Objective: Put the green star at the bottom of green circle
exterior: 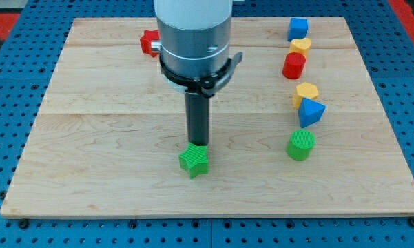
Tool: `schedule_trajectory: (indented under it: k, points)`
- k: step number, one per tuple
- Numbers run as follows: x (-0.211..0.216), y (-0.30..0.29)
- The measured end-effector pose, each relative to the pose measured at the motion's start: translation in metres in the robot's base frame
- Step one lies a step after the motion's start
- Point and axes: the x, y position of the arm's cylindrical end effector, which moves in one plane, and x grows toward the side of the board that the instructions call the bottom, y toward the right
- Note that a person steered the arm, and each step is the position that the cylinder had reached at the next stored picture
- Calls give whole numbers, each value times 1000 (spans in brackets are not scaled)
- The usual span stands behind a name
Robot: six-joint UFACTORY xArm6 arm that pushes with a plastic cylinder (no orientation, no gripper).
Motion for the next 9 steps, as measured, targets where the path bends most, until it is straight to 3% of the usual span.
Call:
schedule_trajectory:
  k: [1, 2, 3, 4, 5, 7, 8, 9]
  points:
    - [-5, -41]
    - [48, -1]
    - [53, 72]
    - [59, 88]
    - [84, 30]
    - [101, 153]
    - [101, 171]
    - [101, 151]
